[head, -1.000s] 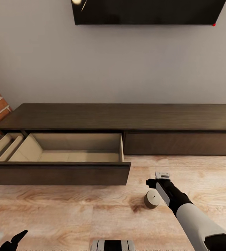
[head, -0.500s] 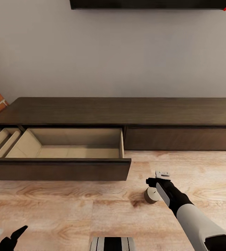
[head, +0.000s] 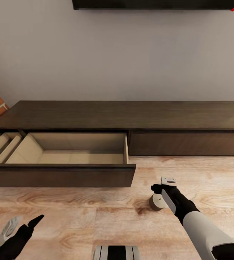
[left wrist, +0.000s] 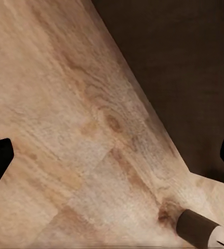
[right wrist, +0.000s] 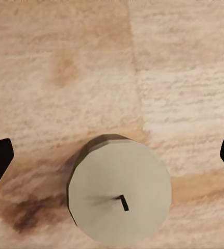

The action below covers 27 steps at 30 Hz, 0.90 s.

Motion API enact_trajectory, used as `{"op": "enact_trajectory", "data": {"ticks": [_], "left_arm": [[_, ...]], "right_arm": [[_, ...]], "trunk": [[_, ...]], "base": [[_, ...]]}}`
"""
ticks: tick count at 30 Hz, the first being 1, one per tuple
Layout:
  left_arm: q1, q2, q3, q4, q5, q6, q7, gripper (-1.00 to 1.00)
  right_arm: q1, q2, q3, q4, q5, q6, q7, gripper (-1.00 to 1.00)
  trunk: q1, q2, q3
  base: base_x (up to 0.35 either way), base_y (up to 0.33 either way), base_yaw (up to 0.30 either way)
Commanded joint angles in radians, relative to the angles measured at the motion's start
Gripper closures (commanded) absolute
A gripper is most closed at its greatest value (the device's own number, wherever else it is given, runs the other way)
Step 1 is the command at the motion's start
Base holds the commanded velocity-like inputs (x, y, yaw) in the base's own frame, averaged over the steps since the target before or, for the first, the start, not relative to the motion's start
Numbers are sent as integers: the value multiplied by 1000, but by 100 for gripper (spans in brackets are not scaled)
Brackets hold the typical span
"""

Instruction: Place each of the two pumpkins and all three candles from the living room inside a cabinet in the living room (use any cabinet), then make sure every cabinet is closed, and position the cauldron so it is next to a table in the living room.

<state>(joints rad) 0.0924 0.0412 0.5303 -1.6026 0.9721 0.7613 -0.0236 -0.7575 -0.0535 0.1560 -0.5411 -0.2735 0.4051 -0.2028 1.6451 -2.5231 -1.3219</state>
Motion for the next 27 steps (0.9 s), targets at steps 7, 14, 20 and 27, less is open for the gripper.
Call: {"op": "enact_trajectory", "data": {"ticks": [7, 14, 20, 27], "left_arm": [[6, -9, -22, 5, -2, 10, -5, -100], [10, -9, -25, 6, -1, 14, -4, -100], [10, -9, -26, 6, -2, 15, 2, -100], [10, -9, -26, 6, -5, 15, 5, -100]], "right_arm": [[0, -2, 8, -1, -11, 8, -8, -100], [-1, -2, 8, 2, -10, 9, -9, -100], [-3, -2, 6, 8, -11, 10, -8, -100], [-3, -2, 6, 11, -11, 8, -9, -100]], "trunk": [[3, -2, -24], [6, -3, -51], [8, -5, -74], [12, -6, -101]], "base": [[0, 0, 0], [0, 0, 0], [0, 0, 0], [0, 0, 0]]}}
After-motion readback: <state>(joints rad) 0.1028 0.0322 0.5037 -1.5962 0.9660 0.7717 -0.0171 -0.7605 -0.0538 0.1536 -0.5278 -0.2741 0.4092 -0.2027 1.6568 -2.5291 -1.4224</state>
